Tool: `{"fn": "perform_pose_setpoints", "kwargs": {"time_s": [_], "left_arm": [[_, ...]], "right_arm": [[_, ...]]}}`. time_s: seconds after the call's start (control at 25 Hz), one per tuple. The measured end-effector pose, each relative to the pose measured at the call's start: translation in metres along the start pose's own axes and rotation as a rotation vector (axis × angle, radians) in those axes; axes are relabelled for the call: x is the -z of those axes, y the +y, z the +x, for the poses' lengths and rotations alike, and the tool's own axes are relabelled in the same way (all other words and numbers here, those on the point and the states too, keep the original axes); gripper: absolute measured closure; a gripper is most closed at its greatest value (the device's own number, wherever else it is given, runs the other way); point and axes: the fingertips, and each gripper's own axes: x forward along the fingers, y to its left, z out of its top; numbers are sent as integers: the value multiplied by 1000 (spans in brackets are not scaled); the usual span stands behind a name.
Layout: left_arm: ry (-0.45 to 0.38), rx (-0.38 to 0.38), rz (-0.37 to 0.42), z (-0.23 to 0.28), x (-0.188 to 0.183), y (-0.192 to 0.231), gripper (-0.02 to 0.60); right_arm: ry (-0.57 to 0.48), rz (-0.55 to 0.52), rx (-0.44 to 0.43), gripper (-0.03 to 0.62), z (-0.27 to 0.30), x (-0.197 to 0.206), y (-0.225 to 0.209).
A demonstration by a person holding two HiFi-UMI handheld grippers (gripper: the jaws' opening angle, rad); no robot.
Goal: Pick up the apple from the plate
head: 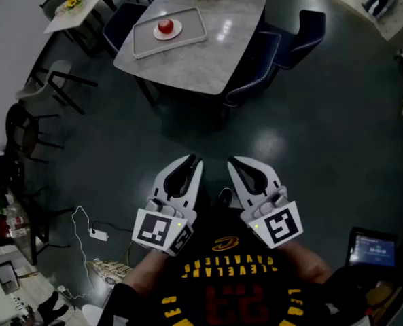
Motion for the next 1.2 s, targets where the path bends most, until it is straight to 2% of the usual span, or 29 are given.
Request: {"fn": "perform_pose_setpoints", "kwargs": {"time_s": [0.28, 0.48, 0.8, 1.2], "left_arm": [[-12, -12, -11, 8, -12, -2, 520], [-17, -27, -18, 9, -17, 11, 520], [-21, -18, -26, 15, -13, 45, 520], [1, 31, -56, 26, -35, 122, 520]], "right_arm": [[15, -23, -24, 589, 5, -10, -7], [4, -5, -32, 588, 21, -14, -9], [37, 13, -40, 588, 56, 8, -2], [74, -8, 5, 588, 137, -5, 0]]}}
